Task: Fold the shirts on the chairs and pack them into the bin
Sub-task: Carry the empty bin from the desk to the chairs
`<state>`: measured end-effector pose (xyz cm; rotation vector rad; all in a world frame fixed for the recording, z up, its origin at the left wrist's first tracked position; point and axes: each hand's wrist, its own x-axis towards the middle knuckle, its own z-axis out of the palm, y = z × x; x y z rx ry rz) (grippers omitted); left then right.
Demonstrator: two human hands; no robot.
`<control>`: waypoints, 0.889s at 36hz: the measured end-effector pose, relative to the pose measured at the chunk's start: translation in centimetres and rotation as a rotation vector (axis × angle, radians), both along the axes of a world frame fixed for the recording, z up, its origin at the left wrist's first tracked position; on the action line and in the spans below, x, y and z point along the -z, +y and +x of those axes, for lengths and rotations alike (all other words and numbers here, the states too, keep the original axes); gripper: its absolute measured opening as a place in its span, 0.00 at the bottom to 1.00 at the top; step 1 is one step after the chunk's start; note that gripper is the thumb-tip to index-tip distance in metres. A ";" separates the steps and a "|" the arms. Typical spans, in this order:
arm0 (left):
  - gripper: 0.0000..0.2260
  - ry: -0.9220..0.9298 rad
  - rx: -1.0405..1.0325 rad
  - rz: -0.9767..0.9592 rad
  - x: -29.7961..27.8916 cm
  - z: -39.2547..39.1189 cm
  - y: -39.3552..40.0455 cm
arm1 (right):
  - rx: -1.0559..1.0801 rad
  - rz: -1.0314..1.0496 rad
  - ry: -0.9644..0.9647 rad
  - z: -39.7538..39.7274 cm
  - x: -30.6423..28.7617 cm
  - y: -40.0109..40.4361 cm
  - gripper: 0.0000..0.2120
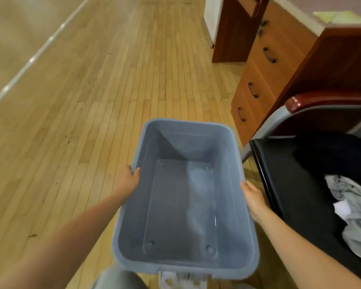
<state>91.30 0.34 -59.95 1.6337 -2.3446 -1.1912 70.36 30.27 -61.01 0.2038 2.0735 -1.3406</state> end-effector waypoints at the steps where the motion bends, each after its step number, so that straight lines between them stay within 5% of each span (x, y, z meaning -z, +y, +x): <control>1: 0.12 0.005 -0.003 -0.005 2.1 -0.1 0.2 | -0.005 0.006 0.012 -0.4 2.4 0.1 0.18; 16: 0.14 0.147 -0.044 0.029 20.3 -2.8 0.0 | -0.013 -0.069 0.190 -4.2 21.1 -1.2 0.15; 26: 0.11 0.181 -0.024 -0.018 22.0 -3.0 -0.9 | -0.032 -0.082 0.186 -6.6 23.8 -1.9 0.17; 32: 0.12 0.167 -0.017 -0.057 22.5 -2.3 -1.0 | -0.113 0.082 0.292 -4.4 21.6 -2.1 0.18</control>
